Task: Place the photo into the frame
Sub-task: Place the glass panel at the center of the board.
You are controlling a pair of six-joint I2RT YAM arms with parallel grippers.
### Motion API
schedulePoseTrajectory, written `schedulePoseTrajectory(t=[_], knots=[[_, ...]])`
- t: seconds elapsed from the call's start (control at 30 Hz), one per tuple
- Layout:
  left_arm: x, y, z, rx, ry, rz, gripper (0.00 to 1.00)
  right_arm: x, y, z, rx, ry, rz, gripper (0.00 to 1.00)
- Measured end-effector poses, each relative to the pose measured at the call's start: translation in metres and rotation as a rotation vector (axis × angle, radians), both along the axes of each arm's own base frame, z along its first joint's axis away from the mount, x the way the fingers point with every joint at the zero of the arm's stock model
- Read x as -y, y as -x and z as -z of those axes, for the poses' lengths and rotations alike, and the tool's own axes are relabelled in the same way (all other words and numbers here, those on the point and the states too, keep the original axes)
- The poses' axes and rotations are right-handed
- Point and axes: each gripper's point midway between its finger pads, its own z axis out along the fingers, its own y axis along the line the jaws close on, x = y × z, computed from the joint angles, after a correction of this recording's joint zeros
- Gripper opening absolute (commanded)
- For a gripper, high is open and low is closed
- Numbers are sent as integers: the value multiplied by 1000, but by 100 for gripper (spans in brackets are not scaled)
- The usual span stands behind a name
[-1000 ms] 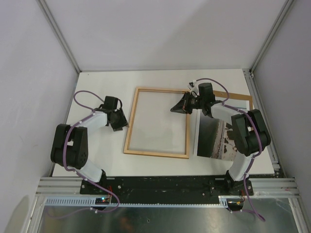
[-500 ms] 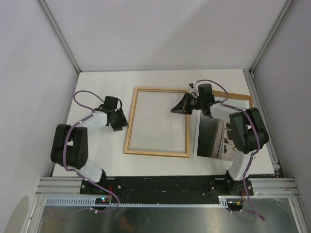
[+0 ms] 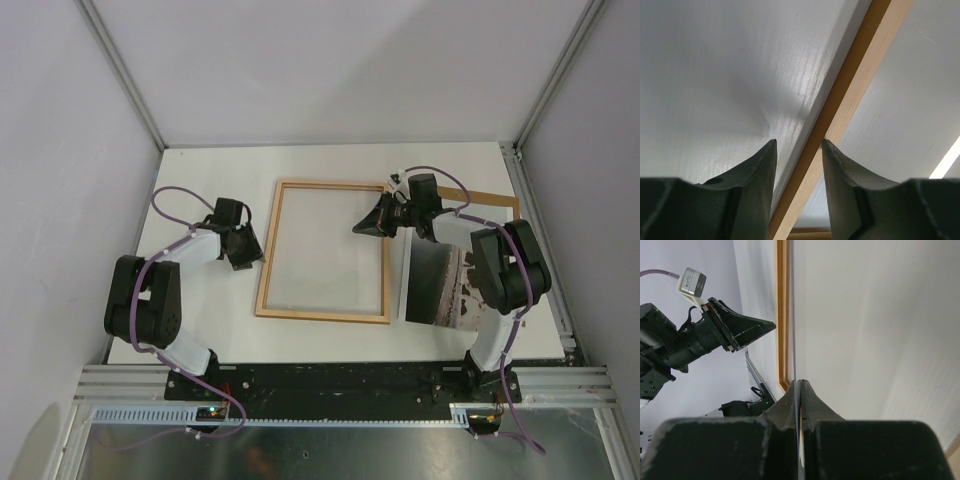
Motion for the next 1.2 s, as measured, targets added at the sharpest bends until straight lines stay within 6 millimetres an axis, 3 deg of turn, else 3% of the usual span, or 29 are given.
schedulePoseTrajectory(t=[0.67,1.2], knots=[[0,0,0,0,0,0,46,6,-2,8,-12,19,12,7],[1,-2,0,6,6,3,46,9,0,16,-29,42,11,20]])
